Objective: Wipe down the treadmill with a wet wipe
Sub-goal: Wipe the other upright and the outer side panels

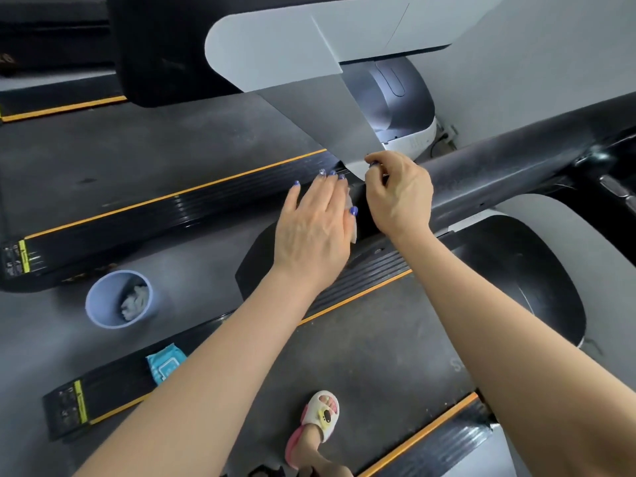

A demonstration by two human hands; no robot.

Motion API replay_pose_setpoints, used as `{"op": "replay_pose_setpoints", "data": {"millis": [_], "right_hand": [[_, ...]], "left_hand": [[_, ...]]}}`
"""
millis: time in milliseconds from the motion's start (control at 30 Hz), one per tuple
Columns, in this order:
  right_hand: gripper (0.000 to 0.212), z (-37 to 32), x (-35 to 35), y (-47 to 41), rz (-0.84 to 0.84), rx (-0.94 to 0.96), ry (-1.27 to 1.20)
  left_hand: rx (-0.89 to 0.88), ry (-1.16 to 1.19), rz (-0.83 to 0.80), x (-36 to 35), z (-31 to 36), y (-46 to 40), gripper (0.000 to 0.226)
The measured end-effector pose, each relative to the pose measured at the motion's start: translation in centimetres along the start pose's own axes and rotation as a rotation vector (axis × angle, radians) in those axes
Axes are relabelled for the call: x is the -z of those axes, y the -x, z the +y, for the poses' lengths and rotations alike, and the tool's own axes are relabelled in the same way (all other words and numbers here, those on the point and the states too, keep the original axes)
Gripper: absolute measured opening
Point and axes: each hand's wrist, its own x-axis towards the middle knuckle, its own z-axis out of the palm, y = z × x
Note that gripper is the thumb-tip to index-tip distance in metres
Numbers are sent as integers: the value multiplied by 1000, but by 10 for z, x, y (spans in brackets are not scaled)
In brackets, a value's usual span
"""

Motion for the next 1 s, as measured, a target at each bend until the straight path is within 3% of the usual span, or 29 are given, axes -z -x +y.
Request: {"op": "replay_pose_setpoints", "data": {"millis": [267,367,533,700,800,1000], "right_hand": [[33,2,-2,1,10,0,37],[34,2,-4,1,22,1,56],[33,1,-2,0,29,7,62],[36,0,-3,2,20,17,85],[36,0,-3,2,13,15,91],[39,-4,-4,1,-48,128,156]], "left_hand": [[-282,43,152,-3,-32,76,47],[-323,46,142,0,-38,67,45],[-257,76,79,-1,-30,26,48],[-269,113,157,-19,-44,79,56],[-274,61,109,-33,-56,108,69],[-157,249,169,-18,-44,67,55]]}}
